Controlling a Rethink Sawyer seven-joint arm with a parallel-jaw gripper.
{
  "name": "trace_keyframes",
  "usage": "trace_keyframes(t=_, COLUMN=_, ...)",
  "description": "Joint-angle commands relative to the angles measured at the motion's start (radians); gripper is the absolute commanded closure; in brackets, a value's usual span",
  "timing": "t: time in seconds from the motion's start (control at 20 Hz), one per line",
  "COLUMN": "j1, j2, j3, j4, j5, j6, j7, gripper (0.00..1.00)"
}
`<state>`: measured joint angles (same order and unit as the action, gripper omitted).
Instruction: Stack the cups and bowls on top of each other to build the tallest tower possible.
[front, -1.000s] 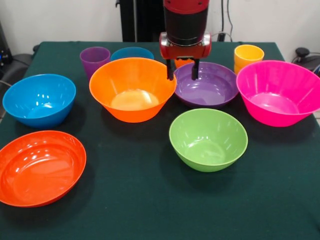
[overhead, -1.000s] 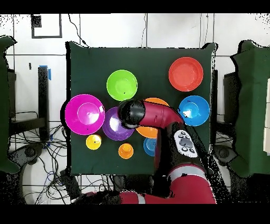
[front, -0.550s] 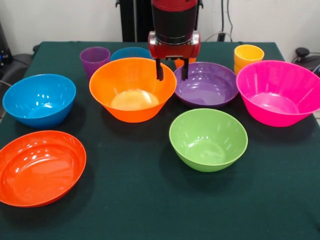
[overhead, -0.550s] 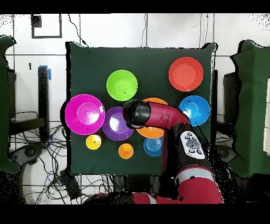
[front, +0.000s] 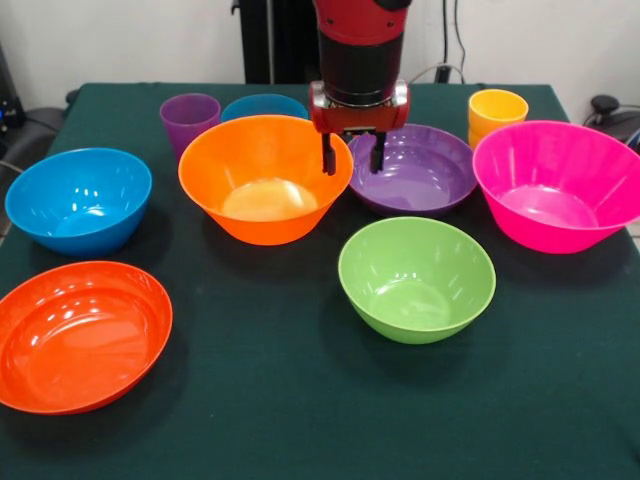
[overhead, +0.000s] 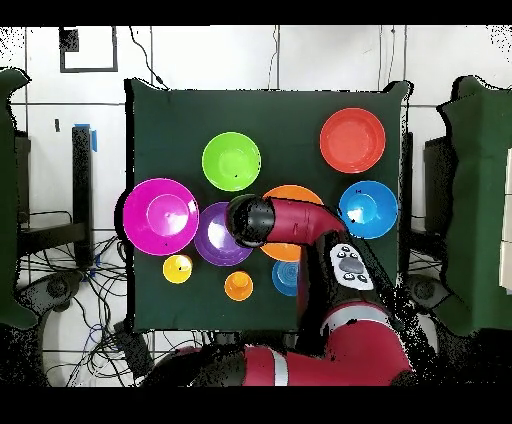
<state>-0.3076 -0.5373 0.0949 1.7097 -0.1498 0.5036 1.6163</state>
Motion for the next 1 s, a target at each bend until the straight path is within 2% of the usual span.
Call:
trace_keyframes(t=0.05, j1=0.031, j2=0.074, j3=0.078, j4=-0.063, j5=-0.068, j6=-0.056, j7=0.021, gripper=0.0)
trace_keyframes(t=0.45, j1=0.023, j2=0.129, j3=0.079, j4=-0.103, j5=-0.083, j6=-0.089, j7=0.015, gripper=0.0)
trace_keyframes(t=1.0, j1=0.023, j2=0.16, j3=0.08, j4=-0.131, j5=-0.087, j6=-0.103, j7=0.012, gripper=0.0)
